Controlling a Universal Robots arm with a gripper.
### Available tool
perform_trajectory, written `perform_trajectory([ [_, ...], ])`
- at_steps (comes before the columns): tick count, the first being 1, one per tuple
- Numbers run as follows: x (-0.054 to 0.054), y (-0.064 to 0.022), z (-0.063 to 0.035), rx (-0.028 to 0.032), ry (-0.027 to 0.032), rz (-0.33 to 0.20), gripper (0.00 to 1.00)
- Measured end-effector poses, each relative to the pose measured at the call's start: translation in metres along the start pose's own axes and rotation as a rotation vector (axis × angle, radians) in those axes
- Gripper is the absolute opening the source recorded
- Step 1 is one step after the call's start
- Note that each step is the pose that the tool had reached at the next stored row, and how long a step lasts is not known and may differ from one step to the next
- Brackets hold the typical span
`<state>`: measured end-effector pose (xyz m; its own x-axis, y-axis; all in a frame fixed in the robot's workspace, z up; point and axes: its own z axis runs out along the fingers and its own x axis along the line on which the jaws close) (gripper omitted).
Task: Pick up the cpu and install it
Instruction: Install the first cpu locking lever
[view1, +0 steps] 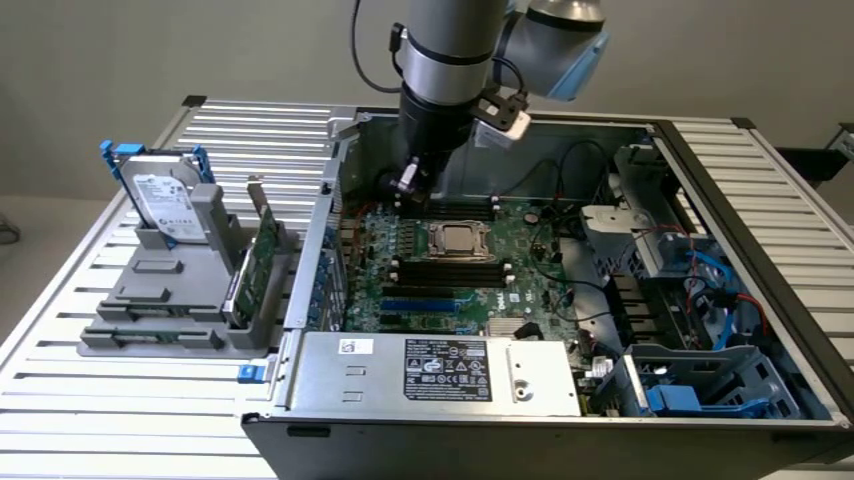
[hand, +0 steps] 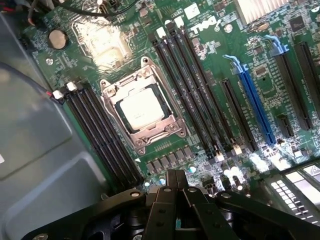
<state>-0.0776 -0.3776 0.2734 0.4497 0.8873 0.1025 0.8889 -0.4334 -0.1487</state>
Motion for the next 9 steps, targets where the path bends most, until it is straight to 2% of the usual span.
perform_trajectory([
  [2, 0.0000, 0.0000, 0.0001, 0.0087, 0.0121, -0.023, 0.11],
  [9, 0.0000, 0.0000, 0.0001, 0.0086, 0.0126, -0.026, 0.11],
])
